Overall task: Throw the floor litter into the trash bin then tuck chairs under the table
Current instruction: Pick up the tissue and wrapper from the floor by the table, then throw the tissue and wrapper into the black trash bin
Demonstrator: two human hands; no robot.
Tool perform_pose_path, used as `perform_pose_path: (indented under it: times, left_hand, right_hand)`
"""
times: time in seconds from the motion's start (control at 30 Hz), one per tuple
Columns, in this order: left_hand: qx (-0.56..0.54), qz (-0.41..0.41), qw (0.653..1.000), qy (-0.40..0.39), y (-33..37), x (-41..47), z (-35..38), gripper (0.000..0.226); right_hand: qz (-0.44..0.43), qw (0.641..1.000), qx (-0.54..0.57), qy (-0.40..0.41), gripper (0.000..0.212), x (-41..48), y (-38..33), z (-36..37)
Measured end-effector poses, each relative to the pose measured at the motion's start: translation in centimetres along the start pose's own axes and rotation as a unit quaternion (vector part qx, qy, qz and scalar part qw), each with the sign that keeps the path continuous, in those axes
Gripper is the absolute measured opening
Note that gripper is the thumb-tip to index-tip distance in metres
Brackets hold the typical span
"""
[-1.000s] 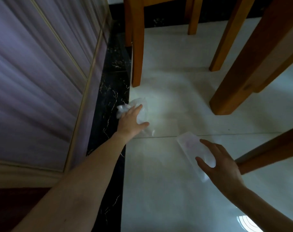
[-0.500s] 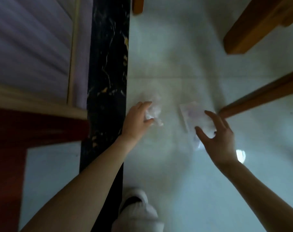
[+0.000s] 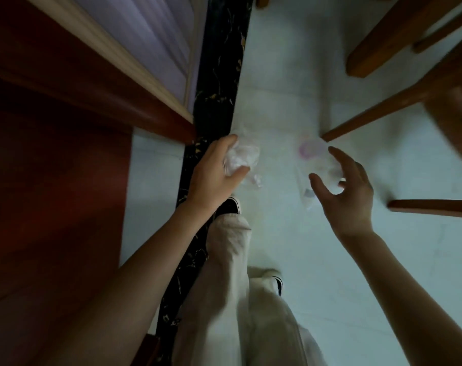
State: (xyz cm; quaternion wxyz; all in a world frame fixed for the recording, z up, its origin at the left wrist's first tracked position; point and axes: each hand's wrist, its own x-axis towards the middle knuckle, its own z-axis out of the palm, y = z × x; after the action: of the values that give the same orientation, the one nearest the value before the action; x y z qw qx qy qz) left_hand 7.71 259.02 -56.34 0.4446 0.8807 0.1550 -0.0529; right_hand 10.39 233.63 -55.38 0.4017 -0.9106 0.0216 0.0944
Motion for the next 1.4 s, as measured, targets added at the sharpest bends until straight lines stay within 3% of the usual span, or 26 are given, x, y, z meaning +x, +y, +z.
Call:
perform_pose_path:
  times: [0.13, 0.3, 0.53, 0.67, 0.93, 1.1, 1.27, 1.4]
  left_hand:
    - [-0.028, 0.008, 1.0, 0.0, 12.1, -4.1, -9.0, 0.063]
    - [-0.036, 0.039, 0.996, 0.077, 26.4, -9.6, -19.4, 0.065]
    - [-0.047, 0.116, 0.981, 0.147, 38.9, -15.7, -30.0, 0.059]
    - [-0.042, 0.143, 0.973, 0.175, 42.4, -17.2, -34.0, 0.063]
    - [0.007, 0.183, 0.968, 0.174, 44.1, -15.6, -36.5, 0.053]
    - [0.076, 0.199, 0.96, 0.184, 44.2, -14.1, -37.3, 0.058]
    - [0.093, 0.171, 0.954, 0.229, 45.3, -14.4, -35.8, 0.057]
    - [0.086, 0.074, 0.951, 0.289, 45.9, -17.6, -32.6, 0.054]
  right_hand:
    - [-0.039, 0.999, 0.015, -0.004, 0.055, -2.3, -11.7, -9.6]
    - [-0.1, 0.994, 0.031, 0.018, 0.051, -6.0, -25.4, -21.3]
    - [-0.189, 0.979, 0.038, 0.064, 0.053, -10.6, -37.8, -32.9]
    - [-0.229, 0.97, 0.022, 0.077, 0.054, -11.8, -40.7, -36.1]
    - [-0.215, 0.971, -0.003, 0.108, 0.054, -10.7, -42.2, -36.4]
    - [-0.291, 0.949, -0.083, 0.082, 0.056, -8.9, -43.0, -37.2]
    - [-0.342, 0.934, -0.093, 0.035, 0.057, -6.2, -42.5, -39.0]
    - [-0.381, 0.921, -0.077, -0.038, 0.053, -4.6, -42.0, -40.0]
